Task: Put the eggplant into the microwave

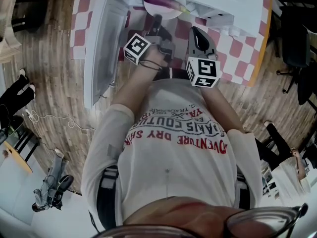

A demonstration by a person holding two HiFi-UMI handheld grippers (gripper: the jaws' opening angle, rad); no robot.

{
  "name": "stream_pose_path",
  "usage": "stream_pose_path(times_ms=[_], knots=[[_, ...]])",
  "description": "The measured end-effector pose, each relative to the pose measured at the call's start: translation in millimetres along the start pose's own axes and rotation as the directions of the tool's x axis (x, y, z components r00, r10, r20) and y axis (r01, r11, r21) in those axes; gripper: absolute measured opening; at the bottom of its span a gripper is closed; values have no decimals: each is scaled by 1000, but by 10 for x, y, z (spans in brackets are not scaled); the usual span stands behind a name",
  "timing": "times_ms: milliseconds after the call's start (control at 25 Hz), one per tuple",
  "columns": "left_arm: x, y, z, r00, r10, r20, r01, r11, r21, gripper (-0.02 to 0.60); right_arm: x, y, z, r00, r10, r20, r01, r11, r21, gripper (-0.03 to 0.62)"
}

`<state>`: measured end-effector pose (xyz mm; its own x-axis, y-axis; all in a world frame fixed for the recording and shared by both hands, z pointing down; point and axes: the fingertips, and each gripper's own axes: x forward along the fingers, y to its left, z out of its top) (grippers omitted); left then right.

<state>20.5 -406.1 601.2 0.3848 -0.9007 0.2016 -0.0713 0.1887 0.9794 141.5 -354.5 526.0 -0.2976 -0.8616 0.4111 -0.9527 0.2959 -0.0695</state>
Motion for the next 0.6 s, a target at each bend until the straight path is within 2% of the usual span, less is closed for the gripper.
stream_pose_path(times_ms=[440,600], knots=[[318,-54,72,1000,14,10,-14,1000,24,31,78,-5,-97,1000,13,-28,-12,998,59,26],[405,-41,95,1000,14,16,-14,1000,24,31,134,-10,-39,1000,16,-25,-15,998,53,26]])
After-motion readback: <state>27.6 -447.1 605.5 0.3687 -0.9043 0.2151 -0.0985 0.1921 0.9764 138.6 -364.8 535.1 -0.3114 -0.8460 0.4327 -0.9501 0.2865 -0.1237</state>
